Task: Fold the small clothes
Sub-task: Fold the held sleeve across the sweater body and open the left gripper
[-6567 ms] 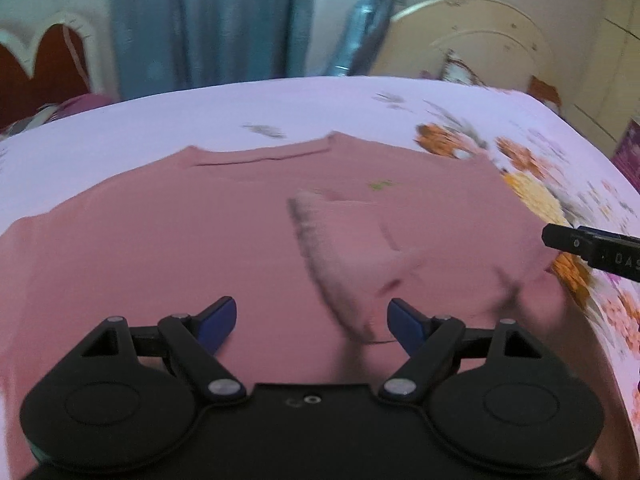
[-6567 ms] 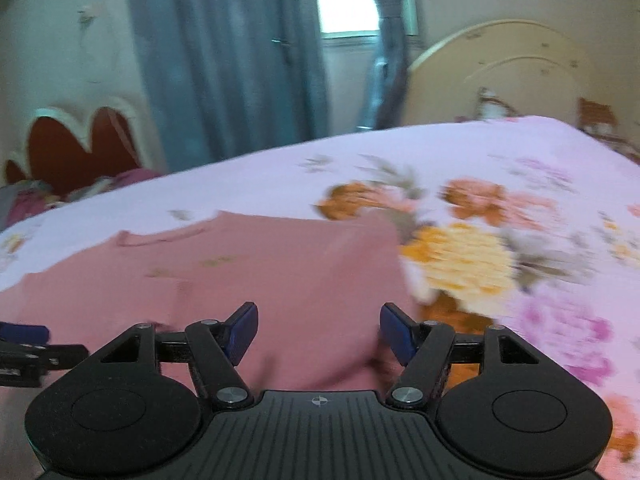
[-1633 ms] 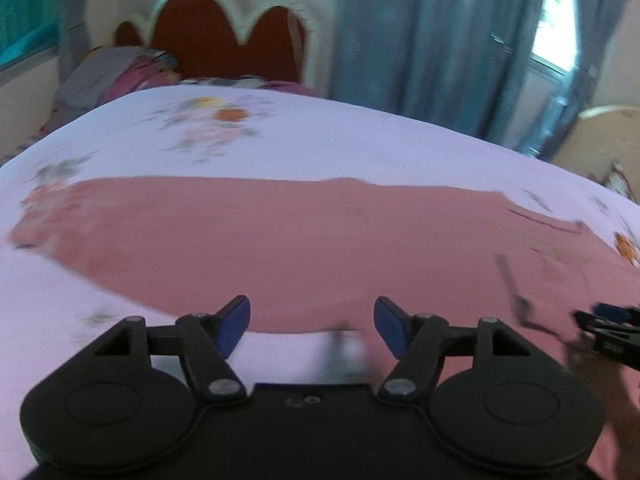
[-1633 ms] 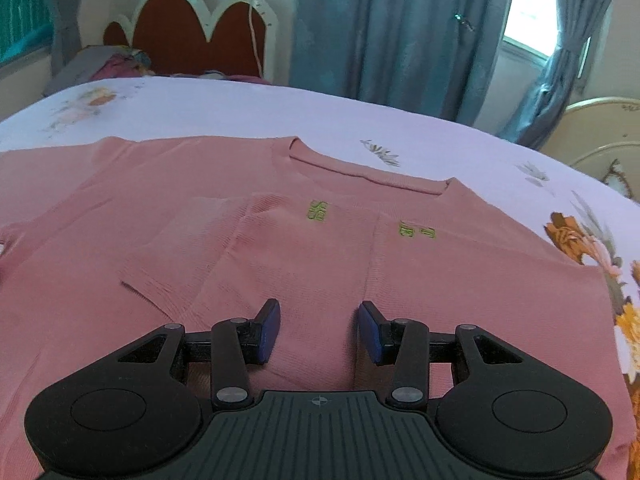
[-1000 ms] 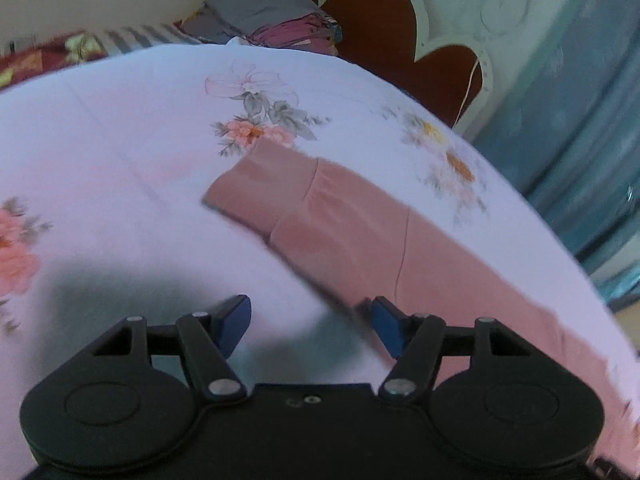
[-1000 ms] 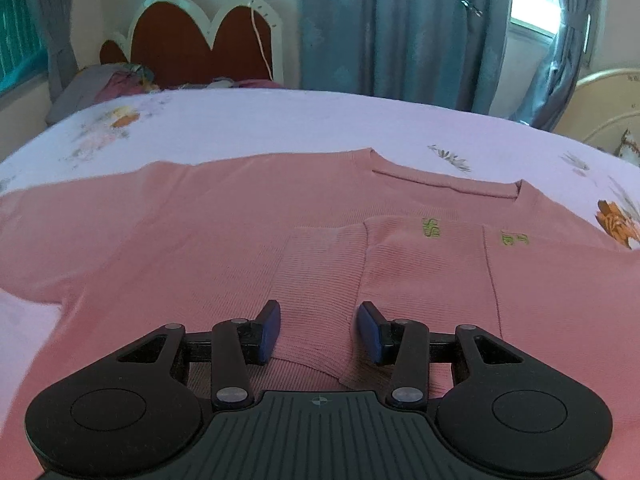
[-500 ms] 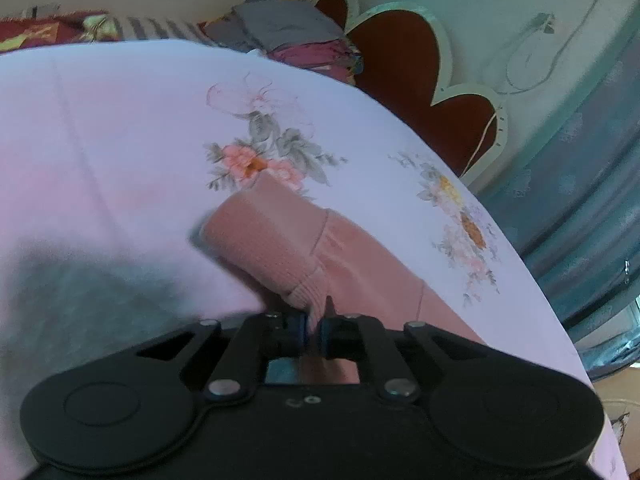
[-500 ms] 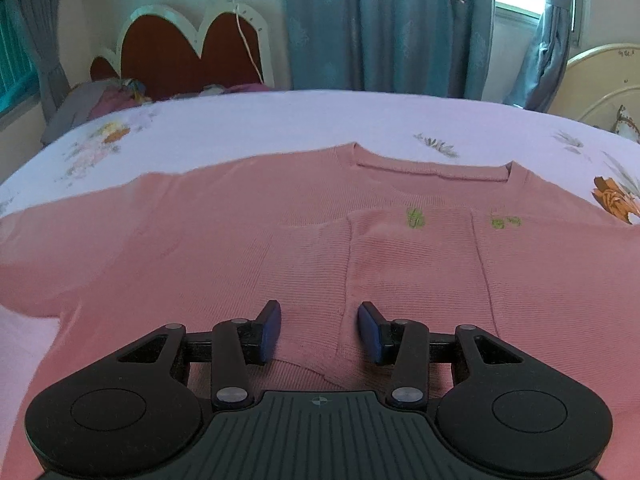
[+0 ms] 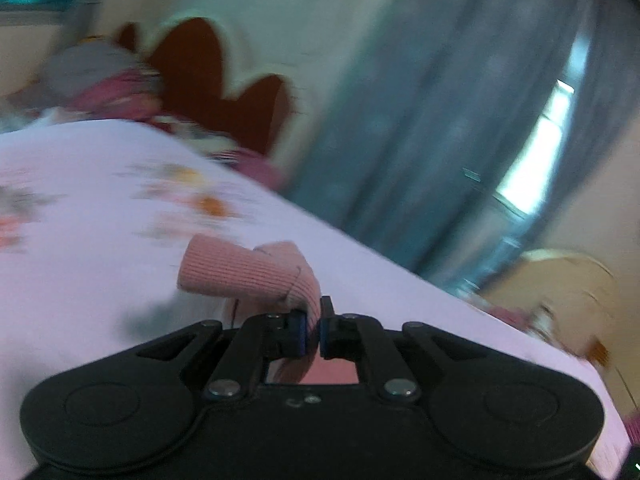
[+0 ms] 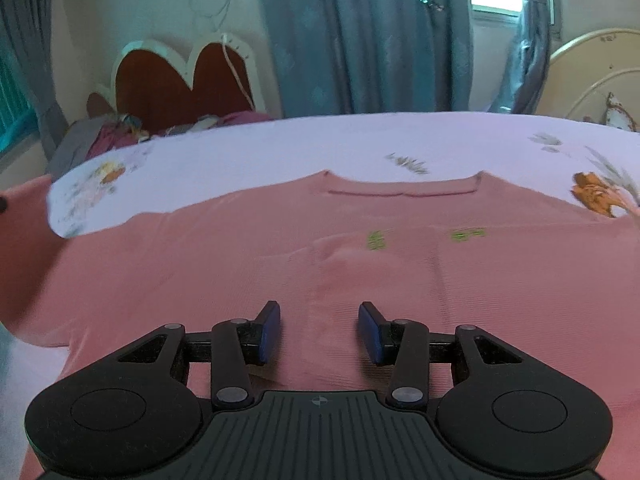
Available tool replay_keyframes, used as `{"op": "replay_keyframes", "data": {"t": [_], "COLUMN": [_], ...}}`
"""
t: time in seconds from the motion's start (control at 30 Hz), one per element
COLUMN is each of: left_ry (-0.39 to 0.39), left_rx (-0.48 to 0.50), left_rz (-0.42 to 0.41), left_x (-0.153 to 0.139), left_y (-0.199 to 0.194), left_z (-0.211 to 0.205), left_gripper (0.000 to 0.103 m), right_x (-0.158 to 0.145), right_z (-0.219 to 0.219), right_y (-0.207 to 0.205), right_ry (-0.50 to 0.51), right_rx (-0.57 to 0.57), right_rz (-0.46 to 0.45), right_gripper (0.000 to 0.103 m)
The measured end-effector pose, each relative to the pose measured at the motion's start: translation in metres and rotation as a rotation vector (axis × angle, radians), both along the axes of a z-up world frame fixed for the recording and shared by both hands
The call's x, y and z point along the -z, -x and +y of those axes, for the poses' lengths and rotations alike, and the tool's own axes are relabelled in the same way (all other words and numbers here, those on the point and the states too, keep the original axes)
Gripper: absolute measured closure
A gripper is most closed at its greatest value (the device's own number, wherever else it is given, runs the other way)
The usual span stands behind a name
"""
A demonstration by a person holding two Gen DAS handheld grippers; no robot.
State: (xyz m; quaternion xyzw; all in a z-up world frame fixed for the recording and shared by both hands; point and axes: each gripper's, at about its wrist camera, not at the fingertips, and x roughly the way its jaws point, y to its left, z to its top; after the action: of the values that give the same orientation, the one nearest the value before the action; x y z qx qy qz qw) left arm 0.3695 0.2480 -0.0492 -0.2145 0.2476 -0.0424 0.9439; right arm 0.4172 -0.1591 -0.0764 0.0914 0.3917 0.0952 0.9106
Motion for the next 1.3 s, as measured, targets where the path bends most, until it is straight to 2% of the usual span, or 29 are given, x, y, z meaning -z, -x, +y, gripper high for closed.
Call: {"op": "replay_keyframes", "data": {"t": [0.17, 0.3, 0.37, 0.47, 0.53, 0.57, 0.63, 0.67, 0.77, 0.87, 0.97, 1.0, 1.03, 1.07, 1.3], "left_ry": [-0.020, -0.042, -0.088, -0.177, -0.215, -0.241, -0.297, -0.318, -0.368, -0.450, -0.482, -0.481, -0.481, -0.483, -0.547], "left_rx": [0.236, 0.369, 0.427, 0.491, 0.526, 0.532, 0.541, 0.539, 0.498, 0.492, 0.465, 0.443, 0.412, 0.372, 0.134], "left_rz": [-0.021, 0.009, 0.029, 0.070, 0.123, 0.137, 0.153, 0.156, 0.131, 0.084, 0.071, 0.074, 0.082, 0.097, 0.200], "left_x": [-0.003, 0.018, 0.033, 0.058, 0.072, 0.077, 0.079, 0.078, 0.071, 0.064, 0.057, 0.056, 0.056, 0.056, 0.073], "left_y": [-0.005, -0.007, -0.007, -0.003, -0.003, 0.001, 0.005, 0.006, 0.015, 0.021, 0.030, 0.034, 0.038, 0.042, 0.059], "left_z": [-0.101, -0.172, -0.206, -0.243, -0.255, -0.258, -0.261, -0.260, -0.256, -0.256, -0.246, -0.237, -0.229, -0.217, -0.152], "left_gripper": [0.097, 0.097, 0.097, 0.095, 0.089, 0.081, 0.077, 0.071, 0.037, 0.035, 0.035, 0.034, 0.033, 0.033, 0.033], "right_x": [-0.010, -0.013, -0.014, -0.013, -0.013, -0.012, -0.011, -0.010, -0.009, -0.010, -0.018, -0.020, -0.022, -0.024, -0.017], "right_z": [-0.035, -0.062, -0.074, -0.090, -0.096, -0.098, -0.100, -0.100, -0.096, -0.088, -0.073, -0.067, -0.060, -0.051, 0.021], "right_y": [0.013, 0.023, 0.028, 0.033, 0.037, 0.040, 0.043, 0.042, 0.040, 0.036, 0.033, 0.032, 0.032, 0.033, 0.022], "right_ry": [-0.006, -0.010, -0.010, -0.017, -0.034, -0.040, -0.059, -0.072, -0.129, -0.178, -0.178, -0.168, -0.155, -0.139, 0.072], "right_rx": [0.043, 0.083, 0.097, 0.101, 0.081, 0.073, 0.061, 0.056, 0.037, 0.012, -0.032, -0.049, -0.066, -0.087, -0.221], "right_rz": [-0.013, -0.014, -0.012, -0.006, -0.001, -0.001, -0.001, 0.001, 0.011, 0.017, -0.004, -0.010, -0.022, -0.040, -0.100], "right_gripper": [0.060, 0.060, 0.060, 0.059, 0.059, 0.059, 0.059, 0.059, 0.059, 0.059, 0.058, 0.048, 0.032, 0.029, 0.030]}}
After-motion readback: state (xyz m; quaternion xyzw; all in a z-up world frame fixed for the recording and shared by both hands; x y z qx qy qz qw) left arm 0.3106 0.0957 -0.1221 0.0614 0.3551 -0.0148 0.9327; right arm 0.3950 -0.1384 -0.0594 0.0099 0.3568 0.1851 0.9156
